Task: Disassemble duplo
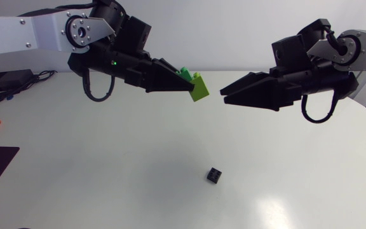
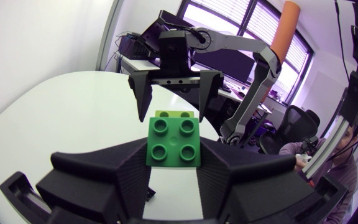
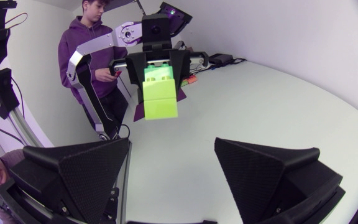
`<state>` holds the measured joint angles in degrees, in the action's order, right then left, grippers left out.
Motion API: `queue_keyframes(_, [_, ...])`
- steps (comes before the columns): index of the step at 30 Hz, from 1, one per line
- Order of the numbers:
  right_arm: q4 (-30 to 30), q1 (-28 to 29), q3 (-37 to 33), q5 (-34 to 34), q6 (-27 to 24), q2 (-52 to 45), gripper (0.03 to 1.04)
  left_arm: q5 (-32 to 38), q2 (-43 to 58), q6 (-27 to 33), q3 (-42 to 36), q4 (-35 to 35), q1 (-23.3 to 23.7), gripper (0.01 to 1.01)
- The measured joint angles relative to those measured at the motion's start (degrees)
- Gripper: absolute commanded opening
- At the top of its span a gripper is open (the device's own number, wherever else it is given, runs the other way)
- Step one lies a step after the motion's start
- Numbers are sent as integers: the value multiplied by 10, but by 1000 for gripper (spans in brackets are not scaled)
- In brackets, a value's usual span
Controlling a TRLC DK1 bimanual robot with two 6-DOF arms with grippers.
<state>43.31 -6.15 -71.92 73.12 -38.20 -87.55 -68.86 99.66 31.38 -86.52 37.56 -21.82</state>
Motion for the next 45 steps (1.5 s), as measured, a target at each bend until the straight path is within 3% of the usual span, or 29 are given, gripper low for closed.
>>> queue_keyframes(8, [-37, -37, -6, -3, 35, -1, 987, -11, 14, -11, 0, -9, -14, 213])
queue_keyframes(18, [-56, -54, -6, -20, 40, -1, 808, -17, 14, -17, 0, -10, -17, 213])
queue_keyframes(21, [-61, -59, -6, -26, 40, -1, 675, -17, 14, -22, 0, -10, -21, 213])
queue_keyframes(23, [-64, -59, -6, -27, 40, -1, 518, -17, 14, -25, 0, -10, -23, 213])
queue_keyframes(25, [-66, -60, -5, -28, 40, -1, 297, -17, 14, -26, 0, -10, -26, 213])
queue_keyframes(38, [-86, -67, 31, -43, 22, 8, 279, -9, 21, -37, -2, -4, -23, 211])
queue_keyframes(45, [-90, -76, 72, -119, -9, 11, 279, -19, 18, -67, -51, -12, -17, 211])
